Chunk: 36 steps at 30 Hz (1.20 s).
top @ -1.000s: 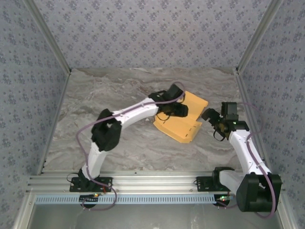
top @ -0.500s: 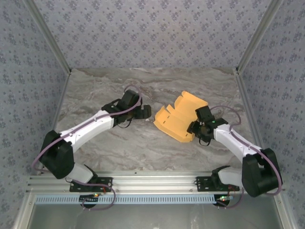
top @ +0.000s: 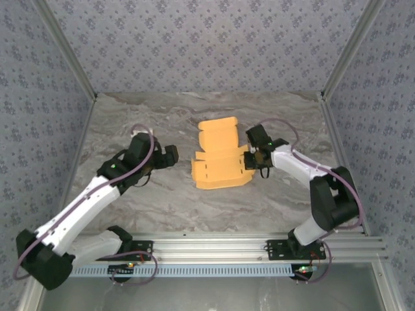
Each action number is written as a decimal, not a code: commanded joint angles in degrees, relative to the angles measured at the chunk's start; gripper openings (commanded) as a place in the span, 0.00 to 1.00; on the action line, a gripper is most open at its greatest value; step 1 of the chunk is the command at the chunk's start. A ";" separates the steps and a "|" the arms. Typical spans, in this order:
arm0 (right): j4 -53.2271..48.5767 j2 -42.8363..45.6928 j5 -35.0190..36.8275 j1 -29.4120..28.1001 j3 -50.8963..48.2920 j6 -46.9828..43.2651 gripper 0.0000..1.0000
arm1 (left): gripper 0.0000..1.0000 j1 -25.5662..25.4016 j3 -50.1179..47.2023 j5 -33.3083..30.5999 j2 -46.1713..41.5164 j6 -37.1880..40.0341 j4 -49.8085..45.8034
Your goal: Fold the paper box
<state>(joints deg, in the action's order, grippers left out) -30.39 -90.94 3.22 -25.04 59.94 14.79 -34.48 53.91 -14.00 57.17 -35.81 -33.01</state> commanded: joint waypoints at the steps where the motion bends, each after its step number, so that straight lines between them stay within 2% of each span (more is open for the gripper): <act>1: -2.46 -3.47 -4.45 -0.11 7.04 -16.26 0.03 | 0.99 0.45 -0.77 -0.75 -5.70 1.71 -2.34; 3: -1.34 -6.16 -7.92 -1.83 11.81 -26.84 0.02 | 0.99 0.78 -1.60 -1.20 -8.45 1.89 -2.36; 5: -3.28 -9.10 -7.09 -4.26 15.98 -36.45 0.00 | 0.99 1.16 -1.66 -1.22 -10.24 1.86 -3.57; 9: -9.64 -14.80 -7.27 -6.12 22.52 -49.64 0.01 | 0.99 1.98 -1.81 -0.33 -12.10 3.21 -5.52; 13: -10.12 -16.03 -8.67 -6.55 22.82 -61.97 0.00 | 0.99 3.69 -1.56 2.84 -10.84 6.81 -5.18; 17: -7.58 -17.10 -6.63 -6.74 21.39 -73.76 0.00 | 0.99 5.81 -1.12 5.77 -6.72 10.15 -4.04; 19: -4.99 -17.48 -7.35 -6.38 20.80 -76.26 0.08 | 0.99 6.85 -1.16 6.92 -3.86 10.85 -3.86; 21: -1.15 -17.63 -7.54 -5.99 21.19 -76.22 0.20 | 0.99 8.07 -2.17 7.81 -0.94 10.53 -3.67; 23: -0.59 -16.79 -9.46 -5.48 22.23 -72.24 0.29 | 0.99 9.61 -4.02 9.85 1.38 9.78 -3.10; 24: -0.14 -15.65 -11.64 -5.00 21.97 -69.85 0.50 | 0.99 10.69 -5.27 11.77 2.31 9.18 -2.65; 29: 9.34 -6.08 -16.75 -2.66 14.35 -50.39 0.54 | 0.99 14.23 -11.99 17.29 2.15 5.45 1.90; 31: 12.40 -1.85 -14.45 -1.86 9.88 -37.87 0.55 | 0.99 14.56 -14.31 17.90 1.17 4.58 2.97; 33: 13.97 2.12 -8.92 -0.53 3.90 -22.07 0.55 | 0.99 14.90 -16.66 18.44 0.58 4.28 4.26; 35: 14.58 5.76 -9.21 1.74 -1.85 -11.27 0.55 | 0.99 15.82 -18.80 20.69 0.95 4.26 6.36; 36: 16.11 7.68 -12.00 3.47 -5.49 -6.41 0.55 | 0.99 16.33 -19.84 22.43 1.39 4.29 7.65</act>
<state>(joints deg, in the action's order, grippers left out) -17.30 -86.19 -8.27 -24.53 61.06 -15.49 -19.38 35.86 3.64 58.76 -30.41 -29.98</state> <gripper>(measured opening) 0.553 0.994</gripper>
